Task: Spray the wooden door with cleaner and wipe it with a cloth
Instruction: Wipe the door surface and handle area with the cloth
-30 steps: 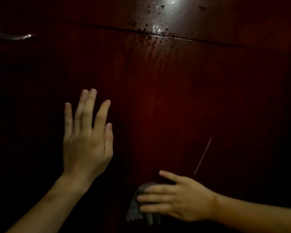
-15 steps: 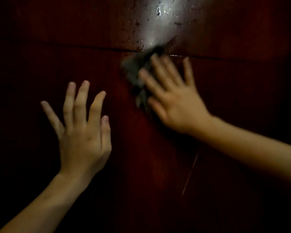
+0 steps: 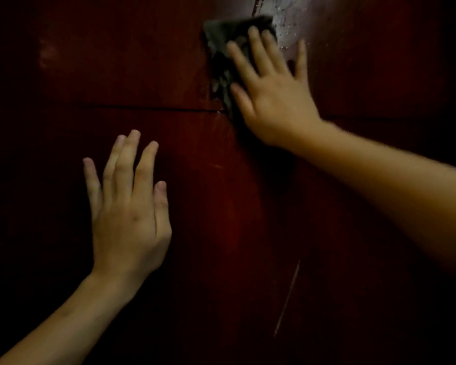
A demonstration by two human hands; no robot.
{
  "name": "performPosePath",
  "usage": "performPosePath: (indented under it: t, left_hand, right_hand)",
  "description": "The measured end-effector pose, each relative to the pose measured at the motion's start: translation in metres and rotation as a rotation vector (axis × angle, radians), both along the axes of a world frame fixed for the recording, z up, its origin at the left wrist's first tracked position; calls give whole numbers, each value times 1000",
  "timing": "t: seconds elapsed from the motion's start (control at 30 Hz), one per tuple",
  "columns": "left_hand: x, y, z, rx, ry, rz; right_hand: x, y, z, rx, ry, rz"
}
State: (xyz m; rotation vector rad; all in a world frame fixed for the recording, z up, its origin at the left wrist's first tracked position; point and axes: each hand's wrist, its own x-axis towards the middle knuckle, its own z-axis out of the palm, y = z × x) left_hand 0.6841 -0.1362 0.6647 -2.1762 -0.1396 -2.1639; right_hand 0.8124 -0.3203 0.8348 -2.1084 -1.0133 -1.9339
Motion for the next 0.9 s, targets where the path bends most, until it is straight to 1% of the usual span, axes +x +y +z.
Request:
performPosePath:
  t: [0.03, 0.07, 0.13, 0.17, 0.2, 0.23, 0.27, 0.3, 0.33, 0.37, 0.4, 0.43, 0.47, 0.5, 0.57, 0.63, 0.67, 0.73, 0.77, 0.8, 0.9]
  left_hand:
    - [1, -1, -1, 8, -3, 2]
    - [2, -2, -3, 10, -2, 3]
    - [4, -4, -10, 0, 14, 12]
    - [5, -7, -15, -8, 32, 22]
    - [7, -10, -21, -8, 54, 40]
    - [10, -13, -29, 9, 83, 67]
    - [13, -16, -37, 45, 114, 94]
    - [17, -17, -43, 102, 146, 127]
    - [22, -17, -49, 174, 184, 171]
    - [26, -17, -52, 250, 222, 227]
    - [30, -17, -53, 310, 255, 279]
    - [33, -16, -54, 336, 271, 313]
    - [34, -15, -53, 332, 270, 330]
    - [35, -16, -53, 313, 264, 334]
    - [35, -18, -56, 289, 251, 338]
    - [35, -20, -57, 281, 250, 332]
    - [35, -20, -56, 281, 252, 323]
    - [35, -21, -54, 276, 252, 302]
    - [35, -22, -53, 269, 249, 291]
    - [36, -24, -53, 254, 244, 278]
    - [40, -39, -51, 187, 209, 236]
  right_hand:
    - [3, -1, -24, -65, -65, 12]
    - [6, -3, -59, -176, -141, 10]
    - [12, -10, -152, -509, -278, 14]
    - [17, -19, -206, -700, -329, -20]
    - [25, -29, -256, -865, -411, -92]
    - [30, -41, -305, -937, -522, -213]
    - [36, -53, -340, -950, -566, -354]
    - [40, -65, -357, -933, -461, -457]
    - [44, -73, -362, -933, -415, -479]
    - [49, -77, -353, -947, -419, -388]
    - [53, -79, -334, -958, -387, -220]
    - [57, -82, -304, -887, -323, -71]
    - [63, -86, -269, -743, -237, 24]
    - [67, -90, -234, -537, -177, 52]
    - [73, -99, -164, -143, -61, -9]
    - [72, -105, -118, 117, 78, -83]
    - [70, -105, -110, 180, 125, -83]
    - [66, -94, -127, 198, 132, -57]
    - [63, -89, -154, 146, 111, -54]
    - [58, -84, -191, 46, 89, -43]
    - [41, -83, -315, -353, 52, -50]
